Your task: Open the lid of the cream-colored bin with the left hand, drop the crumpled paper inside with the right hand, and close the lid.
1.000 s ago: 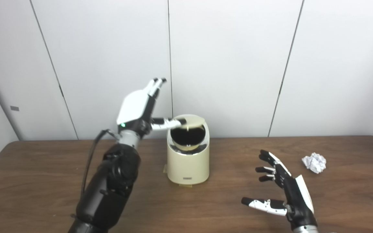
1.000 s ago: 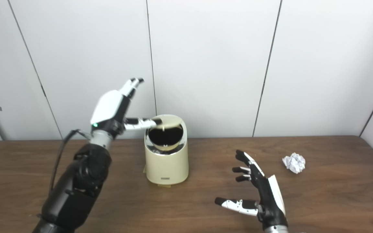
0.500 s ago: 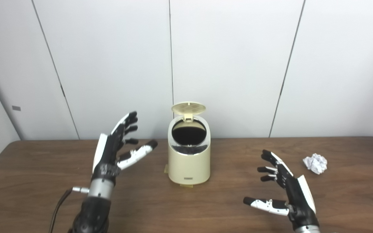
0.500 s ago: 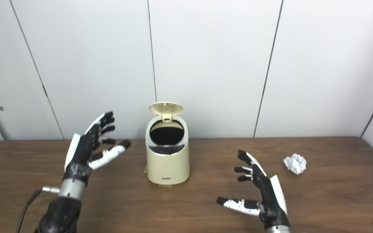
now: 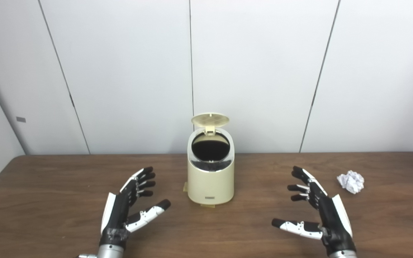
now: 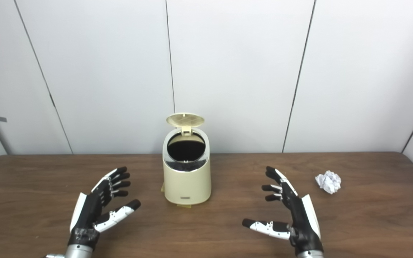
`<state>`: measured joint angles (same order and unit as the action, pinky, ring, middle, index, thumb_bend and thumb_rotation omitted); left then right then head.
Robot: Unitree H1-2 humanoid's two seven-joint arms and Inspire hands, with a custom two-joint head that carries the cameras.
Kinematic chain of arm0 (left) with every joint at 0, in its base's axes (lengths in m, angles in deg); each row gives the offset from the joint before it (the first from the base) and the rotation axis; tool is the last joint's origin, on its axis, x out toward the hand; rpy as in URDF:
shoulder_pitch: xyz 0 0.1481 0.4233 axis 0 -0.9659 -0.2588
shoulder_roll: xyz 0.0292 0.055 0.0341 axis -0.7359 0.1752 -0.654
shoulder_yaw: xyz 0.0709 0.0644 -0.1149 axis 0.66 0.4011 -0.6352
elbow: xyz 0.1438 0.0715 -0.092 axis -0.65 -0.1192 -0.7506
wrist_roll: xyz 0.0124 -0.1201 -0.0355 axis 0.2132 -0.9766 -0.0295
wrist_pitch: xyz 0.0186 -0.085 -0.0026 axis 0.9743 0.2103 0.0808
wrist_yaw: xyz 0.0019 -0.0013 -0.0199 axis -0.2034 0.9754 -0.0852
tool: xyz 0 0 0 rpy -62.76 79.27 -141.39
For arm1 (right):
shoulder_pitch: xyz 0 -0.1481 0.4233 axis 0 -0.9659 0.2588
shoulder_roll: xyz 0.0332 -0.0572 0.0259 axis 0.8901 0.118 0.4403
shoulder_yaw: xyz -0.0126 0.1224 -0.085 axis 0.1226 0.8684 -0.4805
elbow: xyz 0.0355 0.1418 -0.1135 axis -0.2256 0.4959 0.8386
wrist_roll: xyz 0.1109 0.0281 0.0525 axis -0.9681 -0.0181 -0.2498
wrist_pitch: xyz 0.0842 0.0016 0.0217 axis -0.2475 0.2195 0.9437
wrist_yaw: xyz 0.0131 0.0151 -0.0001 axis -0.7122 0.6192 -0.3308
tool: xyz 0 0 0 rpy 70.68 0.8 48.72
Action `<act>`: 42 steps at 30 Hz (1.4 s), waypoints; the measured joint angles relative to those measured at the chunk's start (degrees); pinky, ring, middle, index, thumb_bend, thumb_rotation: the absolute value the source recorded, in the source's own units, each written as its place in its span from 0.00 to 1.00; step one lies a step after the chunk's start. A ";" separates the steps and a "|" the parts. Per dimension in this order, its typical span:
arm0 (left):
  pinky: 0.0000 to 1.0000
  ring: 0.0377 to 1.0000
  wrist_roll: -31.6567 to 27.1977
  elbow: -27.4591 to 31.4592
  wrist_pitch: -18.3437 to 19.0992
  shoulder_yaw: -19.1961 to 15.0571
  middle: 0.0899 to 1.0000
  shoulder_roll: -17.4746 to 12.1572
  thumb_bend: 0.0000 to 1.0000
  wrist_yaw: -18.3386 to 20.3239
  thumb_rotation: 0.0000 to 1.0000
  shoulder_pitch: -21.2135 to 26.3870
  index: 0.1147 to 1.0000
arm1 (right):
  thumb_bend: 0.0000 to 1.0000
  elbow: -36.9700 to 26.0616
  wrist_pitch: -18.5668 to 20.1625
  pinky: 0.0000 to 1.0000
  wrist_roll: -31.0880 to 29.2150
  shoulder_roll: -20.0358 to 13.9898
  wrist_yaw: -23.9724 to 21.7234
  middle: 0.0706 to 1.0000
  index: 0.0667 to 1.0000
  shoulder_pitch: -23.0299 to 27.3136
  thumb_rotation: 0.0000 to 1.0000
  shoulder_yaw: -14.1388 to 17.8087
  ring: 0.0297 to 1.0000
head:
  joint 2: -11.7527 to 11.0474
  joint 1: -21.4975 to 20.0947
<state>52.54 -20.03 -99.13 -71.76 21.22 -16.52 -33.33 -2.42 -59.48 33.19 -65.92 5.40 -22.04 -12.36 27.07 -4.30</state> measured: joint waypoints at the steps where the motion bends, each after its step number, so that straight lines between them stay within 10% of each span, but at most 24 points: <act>1: 0.70 0.76 -0.01 -0.15 -0.02 0.26 0.82 -0.15 0.86 0.12 0.36 0.05 0.86 | 0.79 -0.29 0.26 0.60 0.42 0.00 0.08 0.83 0.85 -0.04 0.14 0.08 0.71 | -0.18 -1.58; 5: 0.70 0.78 -0.88 -1.84 -1.56 0.24 0.84 -0.74 0.83 0.47 0.36 0.97 0.87 | 0.83 -4.65 6.07 0.57 1.89 -1.86 -2.77 0.77 0.86 0.36 0.18 0.37 0.67 | -1.14 -7.12; 11: 0.73 0.80 -1.07 -3.29 -1.85 0.07 0.84 -2.06 0.81 0.72 0.32 1.66 0.88 | 0.87 -9.98 21.00 0.56 8.18 -15.19 -10.74 0.76 0.82 6.05 0.14 2.17 0.66 | -2.73 -15.03; 23: 0.73 0.80 -1.10 -6.15 -3.97 0.15 0.84 -3.20 0.77 0.68 0.31 3.14 0.88 | 0.86 -15.88 34.72 0.57 22.00 -27.47 -20.21 0.83 0.79 11.07 0.06 1.40 0.76 | -3.61 -19.35; 38: 0.68 0.78 -0.35 -6.64 -3.93 -0.02 0.83 -4.33 0.73 0.49 0.21 3.38 0.87 | 0.89 -2.00 36.65 0.63 34.33 -34.52 -35.47 0.87 0.85 21.07 0.20 -4.61 0.85 | -3.34 -19.96; 42: 0.67 0.77 0.46 -5.99 -3.52 -0.06 0.83 -4.32 0.73 0.44 0.22 3.16 0.86 | 0.85 3.41 36.64 0.50 34.52 -34.10 -36.65 0.72 0.86 24.56 0.19 -5.59 0.65 | -3.17 -19.79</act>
<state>52.99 -26.01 -102.65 -71.82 16.90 -16.09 -30.18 0.99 -22.84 67.71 -100.03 -31.25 2.53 -17.95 23.91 -24.08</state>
